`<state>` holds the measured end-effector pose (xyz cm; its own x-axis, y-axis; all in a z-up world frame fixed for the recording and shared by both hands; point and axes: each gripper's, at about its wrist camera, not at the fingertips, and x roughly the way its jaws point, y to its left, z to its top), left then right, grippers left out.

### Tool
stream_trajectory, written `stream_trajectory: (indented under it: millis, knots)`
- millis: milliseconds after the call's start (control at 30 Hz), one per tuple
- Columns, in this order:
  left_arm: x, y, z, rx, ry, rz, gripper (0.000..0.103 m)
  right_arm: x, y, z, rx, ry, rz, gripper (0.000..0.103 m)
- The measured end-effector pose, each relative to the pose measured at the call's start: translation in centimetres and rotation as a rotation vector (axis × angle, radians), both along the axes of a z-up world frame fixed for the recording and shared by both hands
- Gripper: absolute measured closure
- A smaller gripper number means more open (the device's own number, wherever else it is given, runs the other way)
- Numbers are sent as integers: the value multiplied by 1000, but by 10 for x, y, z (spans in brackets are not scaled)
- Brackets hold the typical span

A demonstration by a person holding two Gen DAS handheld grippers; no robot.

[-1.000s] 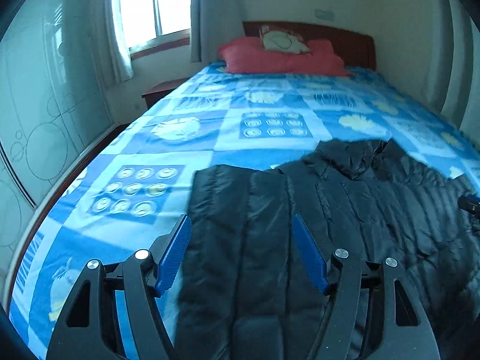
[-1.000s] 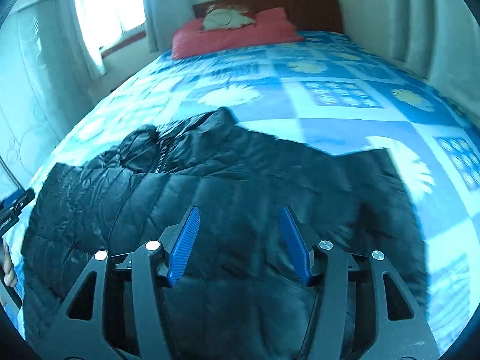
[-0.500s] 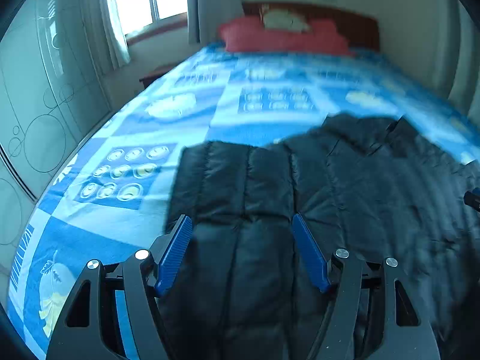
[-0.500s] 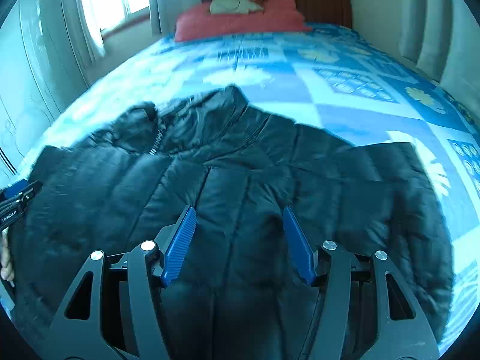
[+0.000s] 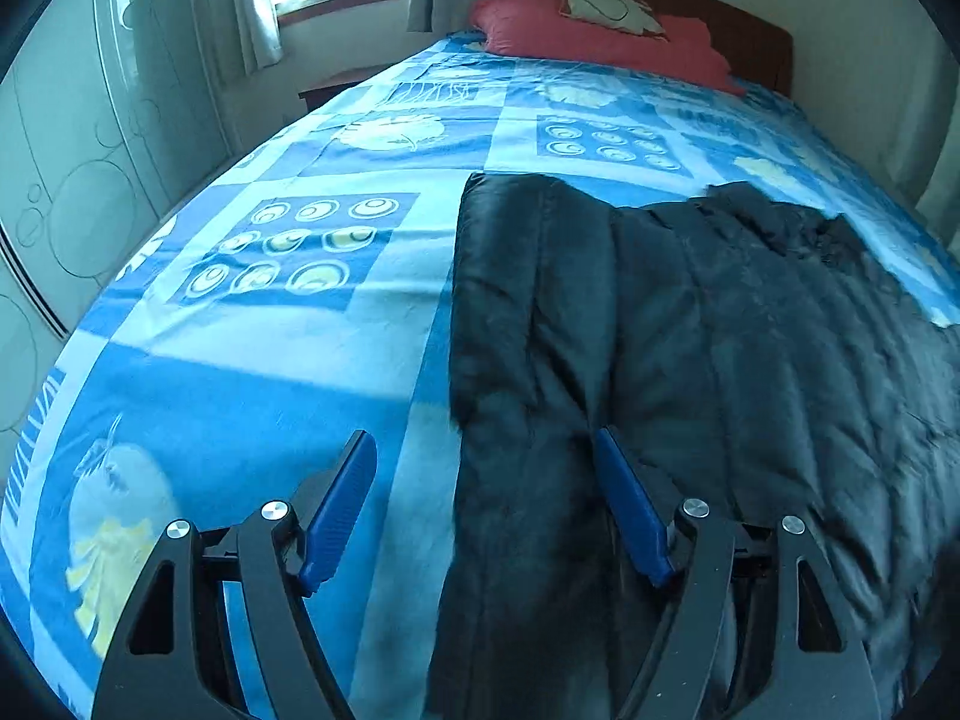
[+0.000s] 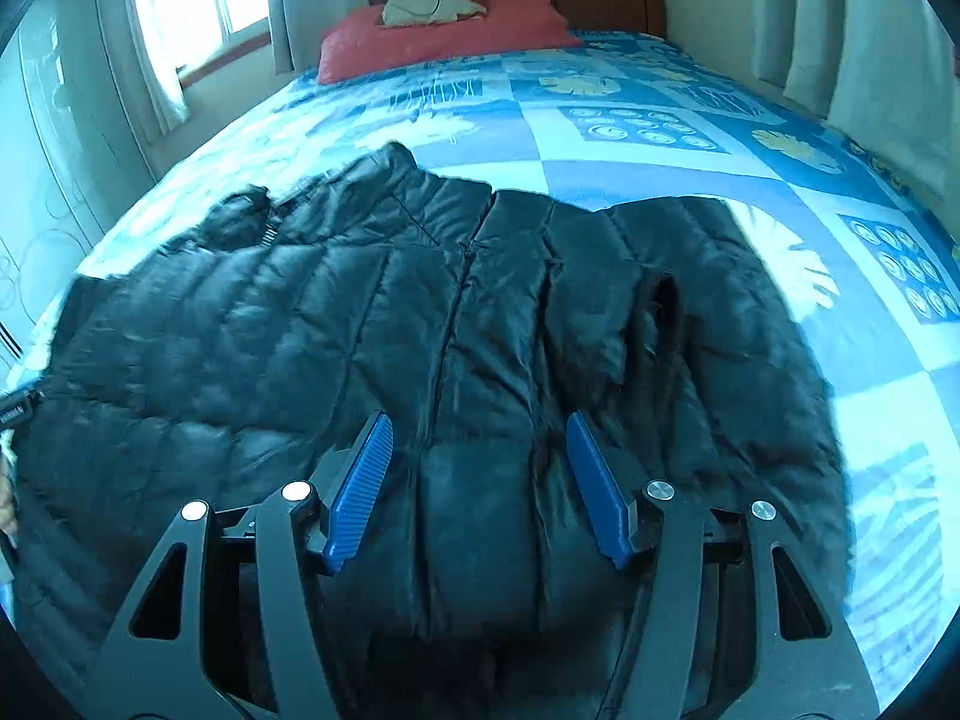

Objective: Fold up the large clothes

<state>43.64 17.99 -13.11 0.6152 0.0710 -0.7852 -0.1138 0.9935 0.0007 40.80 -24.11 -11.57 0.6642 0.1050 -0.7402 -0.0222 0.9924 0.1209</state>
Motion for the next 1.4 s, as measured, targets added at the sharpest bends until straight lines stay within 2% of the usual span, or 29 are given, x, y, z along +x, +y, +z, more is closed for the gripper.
stream_trajectory:
  millis: [100, 200, 267, 367, 500, 667, 800, 1033, 1167, 1233, 1300, 1400]
  knots:
    - [-49, 5, 15, -22, -25, -39, 29, -41, -13, 18, -17, -22, -3, 33]
    - [-95, 9, 19, -42, -26, -74, 29, -93, -31, 24, 4, 5, -19, 32]
    - [-143, 14, 20, -76, -19, -101, 29, -129, -42, 23, 15, 20, -42, 32]
    - [-198, 21, 17, -130, -5, -105, 29, -191, -58, 13, 52, 70, -78, 32]
    - [-268, 25, 4, -241, 43, -94, 29, -252, -65, -1, 50, 115, -109, 32]
    - [-320, 19, -6, -326, 74, -93, 29, -316, -73, -22, 100, 172, -137, 32]
    - [-341, 6, -9, -353, 85, -113, 29, -353, -72, -32, 134, 179, -144, 32]
    - [-369, -12, -14, -413, 111, -172, 29, -396, -62, -31, 232, 175, -110, 32]
    - [-384, -18, -15, -409, 103, -198, 29, -411, -52, -31, 264, 160, -85, 32]
    - [-388, -16, -17, -448, 100, -188, 29, -417, -48, -32, 279, 151, -75, 41]
    - [-390, -15, -17, -471, 98, -186, 30, -418, -48, -32, 279, 146, -80, 44]
    - [-392, -14, -16, -483, 99, -187, 38, -417, -47, -31, 290, 140, -83, 51]
